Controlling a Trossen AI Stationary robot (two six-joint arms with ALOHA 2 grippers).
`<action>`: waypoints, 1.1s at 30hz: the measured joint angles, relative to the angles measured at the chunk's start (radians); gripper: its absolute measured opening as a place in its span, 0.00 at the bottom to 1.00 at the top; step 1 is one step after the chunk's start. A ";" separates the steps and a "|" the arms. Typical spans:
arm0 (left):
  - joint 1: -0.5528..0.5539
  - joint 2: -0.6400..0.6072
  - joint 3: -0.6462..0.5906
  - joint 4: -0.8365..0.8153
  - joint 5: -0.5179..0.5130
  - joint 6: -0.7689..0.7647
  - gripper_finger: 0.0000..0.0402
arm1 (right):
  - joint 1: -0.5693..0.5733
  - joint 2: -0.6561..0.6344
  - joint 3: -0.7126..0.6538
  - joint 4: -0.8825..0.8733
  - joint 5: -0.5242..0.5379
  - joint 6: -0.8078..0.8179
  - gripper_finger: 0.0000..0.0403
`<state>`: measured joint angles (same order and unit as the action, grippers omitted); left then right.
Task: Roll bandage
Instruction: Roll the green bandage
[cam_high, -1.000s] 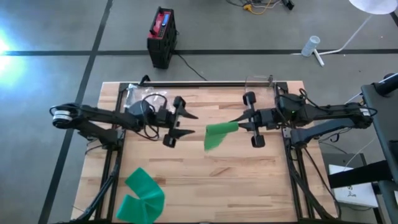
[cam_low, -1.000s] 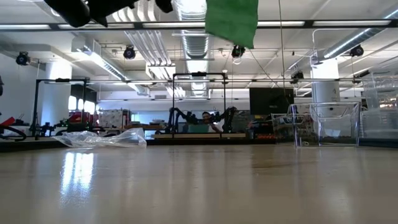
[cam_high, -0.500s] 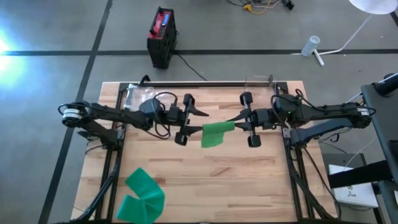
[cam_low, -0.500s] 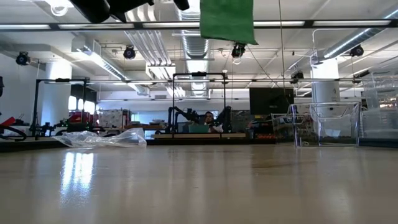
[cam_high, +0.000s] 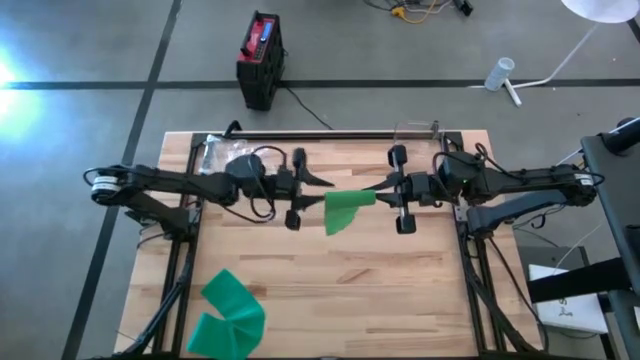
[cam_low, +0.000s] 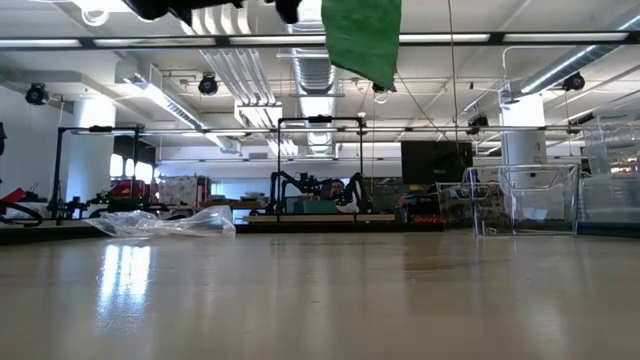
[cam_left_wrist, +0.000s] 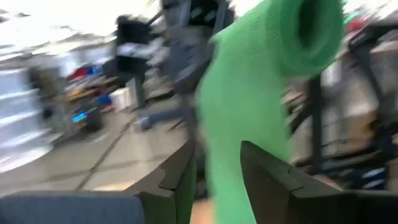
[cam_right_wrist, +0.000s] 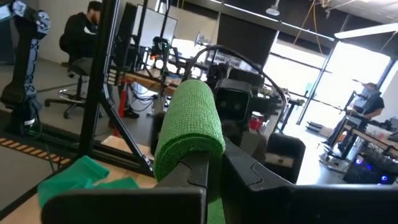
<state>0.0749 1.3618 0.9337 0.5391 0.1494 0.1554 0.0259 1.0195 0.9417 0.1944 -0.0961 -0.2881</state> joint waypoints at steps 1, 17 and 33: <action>0.000 -0.024 -0.005 -0.042 -0.038 0.021 0.28 | 0.000 -0.004 0.000 -0.003 0.007 0.000 0.02; -0.003 0.025 -0.016 0.102 0.006 -0.090 0.66 | 0.000 0.024 0.001 -0.018 0.048 -0.004 0.02; -0.001 0.045 -0.012 0.169 -0.082 -0.138 0.02 | 0.000 0.022 0.003 -0.021 0.031 0.037 0.02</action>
<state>0.0742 1.4067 0.9218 0.7077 0.0670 0.0171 0.0261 1.0420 0.9447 0.1733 -0.0653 -0.2511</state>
